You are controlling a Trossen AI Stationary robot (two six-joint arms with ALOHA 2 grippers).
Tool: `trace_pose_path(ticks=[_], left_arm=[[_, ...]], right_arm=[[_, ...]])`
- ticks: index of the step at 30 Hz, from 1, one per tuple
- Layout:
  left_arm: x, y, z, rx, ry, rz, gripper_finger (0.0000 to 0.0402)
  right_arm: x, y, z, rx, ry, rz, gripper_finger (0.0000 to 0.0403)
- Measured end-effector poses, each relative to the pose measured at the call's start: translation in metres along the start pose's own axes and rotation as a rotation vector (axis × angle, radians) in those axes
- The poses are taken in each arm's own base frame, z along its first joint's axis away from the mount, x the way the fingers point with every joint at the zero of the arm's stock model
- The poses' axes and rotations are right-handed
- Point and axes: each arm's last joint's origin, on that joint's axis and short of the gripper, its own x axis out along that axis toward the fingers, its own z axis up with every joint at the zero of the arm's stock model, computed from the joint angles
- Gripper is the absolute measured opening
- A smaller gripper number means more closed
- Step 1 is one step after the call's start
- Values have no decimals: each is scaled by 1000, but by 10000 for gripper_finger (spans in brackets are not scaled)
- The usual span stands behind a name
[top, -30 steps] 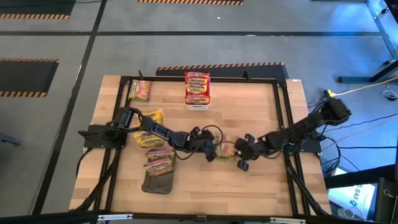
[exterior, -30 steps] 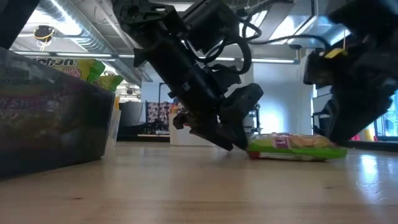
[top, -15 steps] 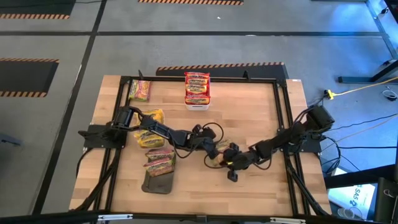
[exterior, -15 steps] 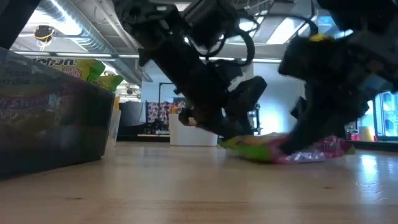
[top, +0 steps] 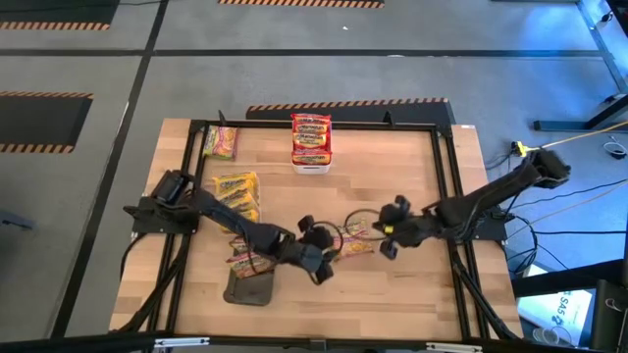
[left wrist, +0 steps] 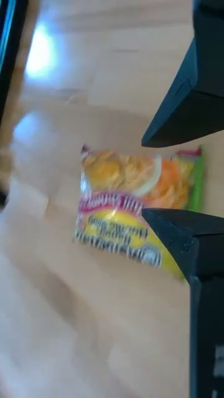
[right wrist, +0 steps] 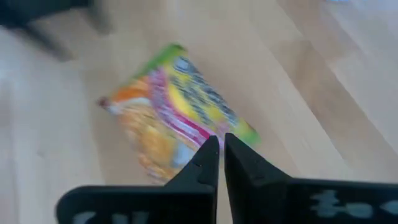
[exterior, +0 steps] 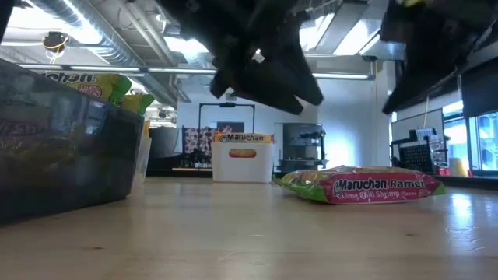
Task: Sort Maruchan noodles
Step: Put the green noodle pack into the black bin
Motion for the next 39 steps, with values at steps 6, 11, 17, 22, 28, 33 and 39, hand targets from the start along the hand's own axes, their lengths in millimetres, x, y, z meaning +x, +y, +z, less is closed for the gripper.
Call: trace_pose_path(ticks=[6,11,17,22,28,33,39], left_arm=[[12,-11,-24,6,24,-7,163],[17,-11,-29,6,38,1,163],[17,-11,-30,24,42,1,163],[16,-10,-36,34,83,18,163],[28,-7,-49,42,126,42,163],[42,-2,-63,19,175,58,163],[47,1,-63,17,172,64,163]], right_arm=[[17,-32,-18,157,149,27,85],[39,-46,-30,278,108,223,209],[50,-62,-52,422,70,288,308],[53,-65,-60,507,65,308,341],[59,-65,-63,516,76,296,346],[68,-61,-62,536,61,319,347],[80,-57,-62,562,49,360,347]])
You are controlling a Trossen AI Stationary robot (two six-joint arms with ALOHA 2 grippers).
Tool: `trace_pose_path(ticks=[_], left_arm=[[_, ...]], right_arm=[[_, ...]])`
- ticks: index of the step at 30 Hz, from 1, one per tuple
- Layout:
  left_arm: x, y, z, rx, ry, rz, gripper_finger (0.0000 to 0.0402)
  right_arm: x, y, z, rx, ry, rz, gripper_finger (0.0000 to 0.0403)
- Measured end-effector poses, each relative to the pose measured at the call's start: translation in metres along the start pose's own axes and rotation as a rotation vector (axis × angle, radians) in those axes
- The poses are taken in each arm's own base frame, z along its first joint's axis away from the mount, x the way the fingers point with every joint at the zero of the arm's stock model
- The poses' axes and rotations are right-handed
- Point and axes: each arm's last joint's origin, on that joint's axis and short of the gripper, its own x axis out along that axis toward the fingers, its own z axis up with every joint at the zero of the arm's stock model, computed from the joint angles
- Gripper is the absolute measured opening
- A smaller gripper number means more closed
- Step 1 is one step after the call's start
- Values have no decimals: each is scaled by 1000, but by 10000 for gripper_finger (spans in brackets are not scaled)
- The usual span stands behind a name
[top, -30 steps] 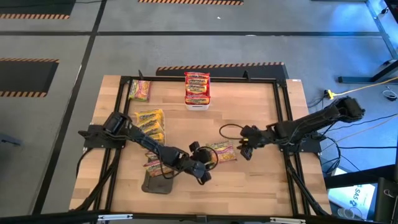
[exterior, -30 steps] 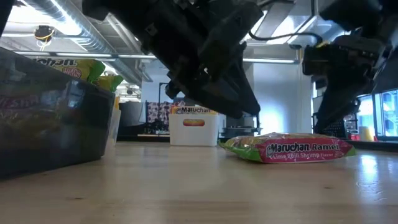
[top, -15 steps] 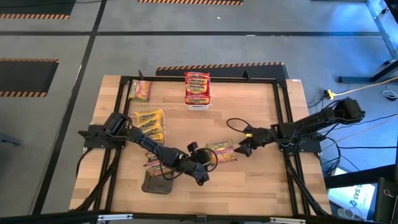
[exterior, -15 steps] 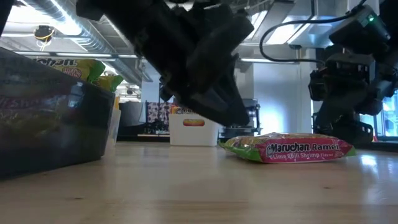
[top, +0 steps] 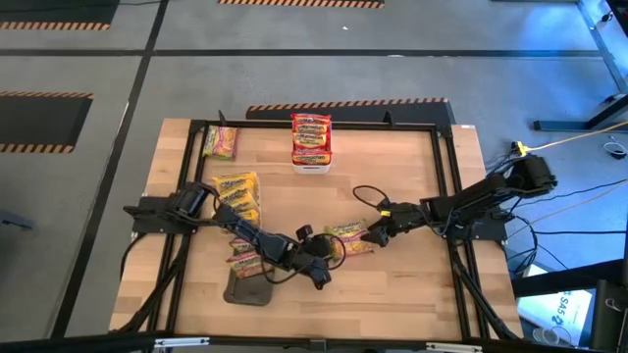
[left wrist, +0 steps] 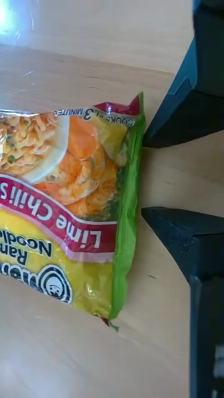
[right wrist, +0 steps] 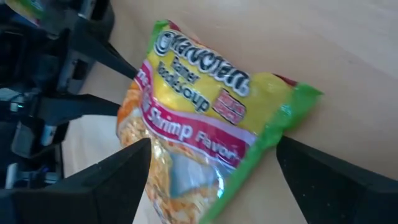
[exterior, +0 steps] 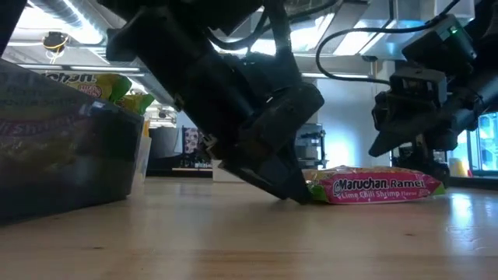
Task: Sort Maruchan noodles
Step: Put the green noodle pack into the black bin
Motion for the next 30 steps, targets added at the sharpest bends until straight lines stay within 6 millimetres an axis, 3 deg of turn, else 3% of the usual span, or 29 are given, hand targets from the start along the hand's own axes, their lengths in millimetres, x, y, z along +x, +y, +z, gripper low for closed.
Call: trace_pose_path(ticks=[10,30], left_arm=[[7,7,9,7,-27,-21,163],[9,4,16,14,-104,-44,163]], right_arm=[[17,5,3,-3,-12,43,347],[26,46,26,-170,-74,196,333]])
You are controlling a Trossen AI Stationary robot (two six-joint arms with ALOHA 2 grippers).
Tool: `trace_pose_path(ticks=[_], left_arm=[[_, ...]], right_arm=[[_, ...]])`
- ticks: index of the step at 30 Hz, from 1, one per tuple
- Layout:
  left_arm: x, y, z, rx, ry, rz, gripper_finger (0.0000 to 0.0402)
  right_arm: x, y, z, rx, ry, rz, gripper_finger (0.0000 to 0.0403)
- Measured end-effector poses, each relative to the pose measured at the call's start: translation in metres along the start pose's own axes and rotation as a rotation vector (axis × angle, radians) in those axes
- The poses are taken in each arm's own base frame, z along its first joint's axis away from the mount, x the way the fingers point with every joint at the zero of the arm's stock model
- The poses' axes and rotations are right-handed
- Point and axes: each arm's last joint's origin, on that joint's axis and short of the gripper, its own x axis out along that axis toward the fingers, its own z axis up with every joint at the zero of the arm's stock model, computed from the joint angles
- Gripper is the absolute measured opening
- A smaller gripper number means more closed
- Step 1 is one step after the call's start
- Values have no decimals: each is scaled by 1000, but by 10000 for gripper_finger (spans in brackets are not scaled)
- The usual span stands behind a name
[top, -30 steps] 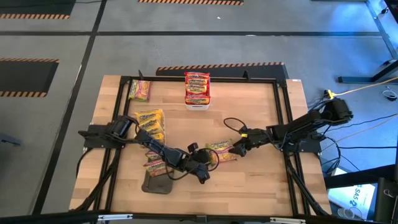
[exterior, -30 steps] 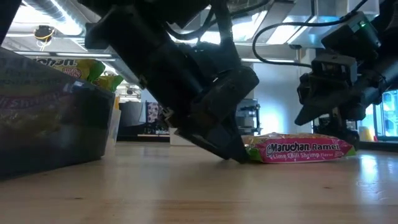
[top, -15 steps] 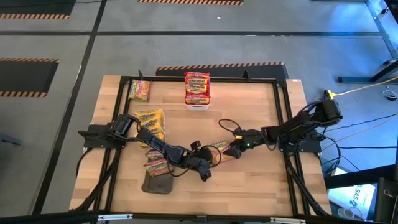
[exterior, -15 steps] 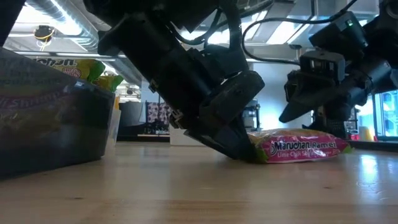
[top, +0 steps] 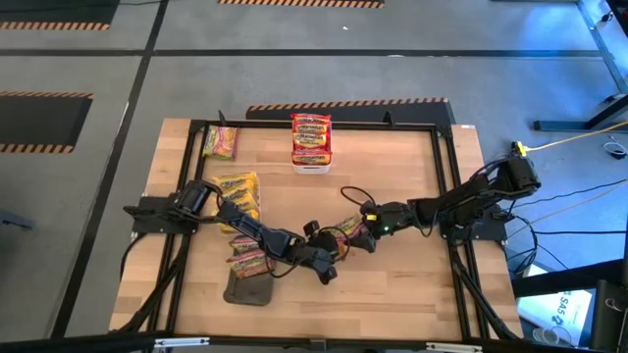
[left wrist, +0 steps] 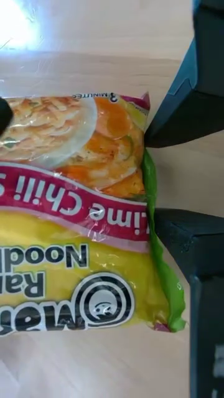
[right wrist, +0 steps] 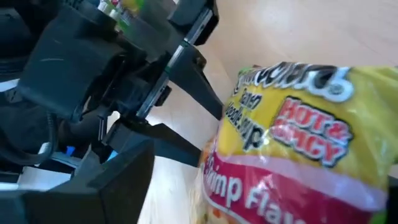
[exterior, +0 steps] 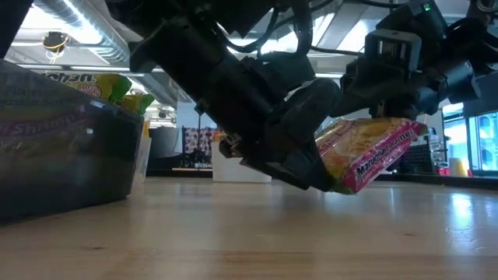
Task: Sort Maruchan noodles
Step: Put the green noodle pack into the black bin
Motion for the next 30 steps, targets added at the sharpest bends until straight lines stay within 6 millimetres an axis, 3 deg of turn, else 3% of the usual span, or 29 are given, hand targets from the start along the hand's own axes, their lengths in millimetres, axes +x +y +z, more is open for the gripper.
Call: trace_pose_path(ticks=[7,13,23,30], left_arm=[[-4,-2,2,-3,-9,-10,163],[-23,-8,12,7,-11,-36,163],[-84,-17,48,-3,-73,-129,163],[-107,-12,70,-10,-86,-262,170]], right_arm=[[0,-2,-2,-44,37,-15,222],[-1,0,-2,-145,49,19,119],[-12,13,-2,-289,50,45,119],[-13,26,-18,-352,48,48,114]])
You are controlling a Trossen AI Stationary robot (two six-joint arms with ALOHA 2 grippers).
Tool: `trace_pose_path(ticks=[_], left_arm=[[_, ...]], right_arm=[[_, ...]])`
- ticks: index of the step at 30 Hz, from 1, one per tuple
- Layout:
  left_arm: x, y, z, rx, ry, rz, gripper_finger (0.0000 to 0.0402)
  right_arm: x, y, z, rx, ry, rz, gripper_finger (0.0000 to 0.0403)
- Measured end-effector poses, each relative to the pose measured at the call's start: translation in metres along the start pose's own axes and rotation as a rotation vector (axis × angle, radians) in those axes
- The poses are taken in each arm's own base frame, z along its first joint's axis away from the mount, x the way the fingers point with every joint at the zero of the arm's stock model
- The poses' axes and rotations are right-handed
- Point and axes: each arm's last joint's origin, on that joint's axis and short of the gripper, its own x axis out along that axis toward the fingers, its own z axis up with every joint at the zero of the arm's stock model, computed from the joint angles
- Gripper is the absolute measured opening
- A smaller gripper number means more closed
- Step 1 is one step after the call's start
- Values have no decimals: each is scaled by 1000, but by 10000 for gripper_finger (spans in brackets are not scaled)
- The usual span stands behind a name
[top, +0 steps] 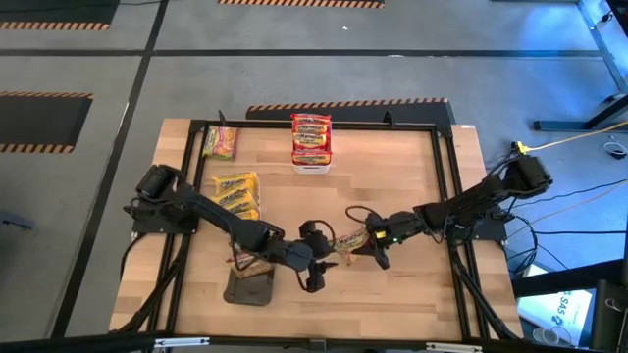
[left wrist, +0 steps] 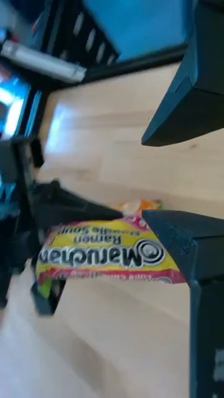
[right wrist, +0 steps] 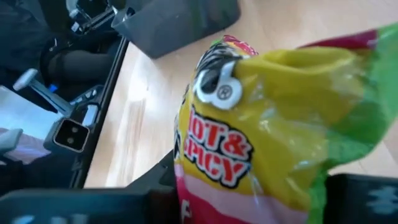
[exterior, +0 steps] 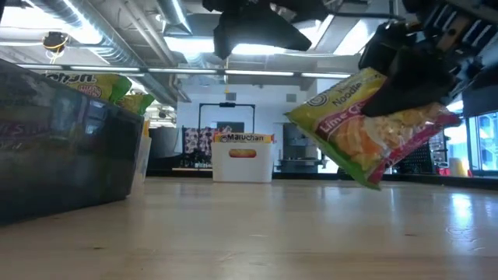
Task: Sort Maruchan noodles
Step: Put the green noodle pack into the black bin
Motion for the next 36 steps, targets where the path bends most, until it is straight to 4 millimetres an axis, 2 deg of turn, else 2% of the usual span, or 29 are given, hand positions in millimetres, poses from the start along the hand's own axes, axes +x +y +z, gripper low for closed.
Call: trace_pose_path(ticks=[6,11,16,21,24,28,30,33,36], left_arm=[[6,8,3,-36,41,-67,212],[15,18,2,-50,54,-50,270],[17,22,5,-79,42,-40,311],[16,19,10,-118,-57,13,316],[23,27,11,-149,-50,18,316],[32,41,19,-192,-46,-49,316],[35,45,16,-192,-10,-72,316],[38,46,20,-206,-20,-140,316],[40,45,15,-215,26,-170,309]], right_arm=[[0,10,-6,-45,-11,-1,113],[0,13,-8,-73,-12,-3,129],[0,13,-8,-96,-12,-1,112],[0,14,-7,-108,-27,10,115],[0,20,-6,-146,-54,42,124],[0,26,-5,-167,-63,67,115],[1,27,-3,-170,-63,70,112],[2,29,0,-172,-73,78,113],[3,31,3,-175,-70,82,123]])
